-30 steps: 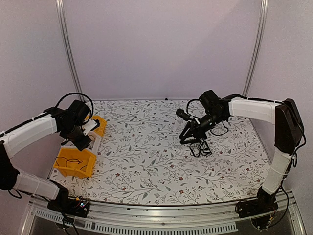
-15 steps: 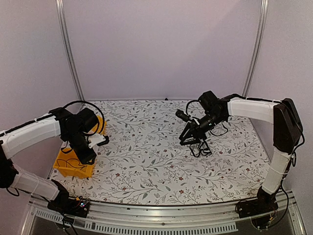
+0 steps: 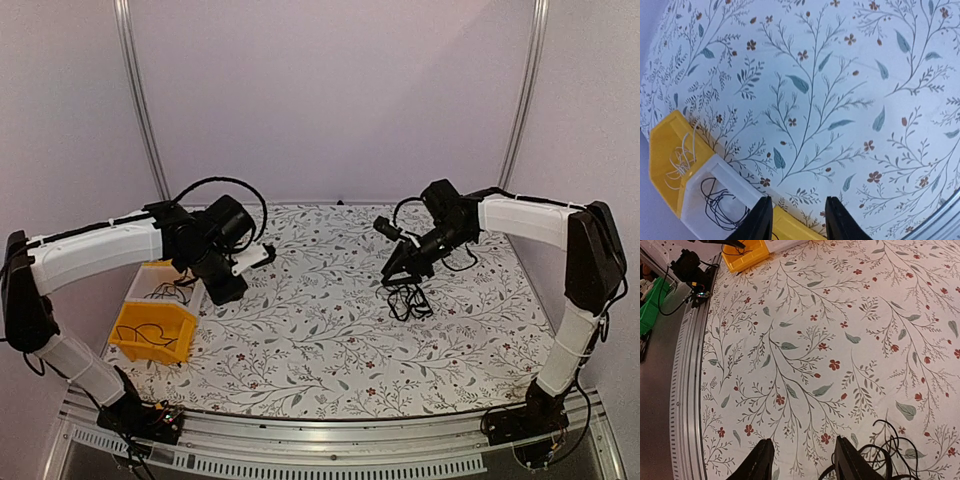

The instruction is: Untangle the cables

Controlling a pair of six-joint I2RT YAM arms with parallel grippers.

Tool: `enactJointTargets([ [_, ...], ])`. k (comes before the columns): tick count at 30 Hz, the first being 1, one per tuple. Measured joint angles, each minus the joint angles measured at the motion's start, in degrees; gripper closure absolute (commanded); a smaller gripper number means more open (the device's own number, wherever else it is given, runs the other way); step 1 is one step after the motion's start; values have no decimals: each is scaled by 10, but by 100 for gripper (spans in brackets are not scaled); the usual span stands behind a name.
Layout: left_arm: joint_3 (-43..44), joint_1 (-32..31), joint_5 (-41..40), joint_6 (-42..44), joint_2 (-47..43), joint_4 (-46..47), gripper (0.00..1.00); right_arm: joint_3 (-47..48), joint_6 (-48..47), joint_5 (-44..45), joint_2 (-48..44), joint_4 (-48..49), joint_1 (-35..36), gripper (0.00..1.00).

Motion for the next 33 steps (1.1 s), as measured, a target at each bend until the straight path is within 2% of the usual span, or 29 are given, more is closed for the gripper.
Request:
enactJointTargets([
  [7,87,-79,12,-40,123,205,63,-22,8,98,-10,0,-83,52],
  [14,106,-100,46,-151,231,376,57,-17,29,127,14,-4,-73,52],
  [21,106,-113,46,-208,251,484,58,17,42,137,89,-6,-67,55],
  [26,89,-123,64,-219,246,542,58,38,45,143,111,-8,-55,63],
  [33,43,-135,76,-220,228,612,59,60,52,149,127,-13,-44,90],
])
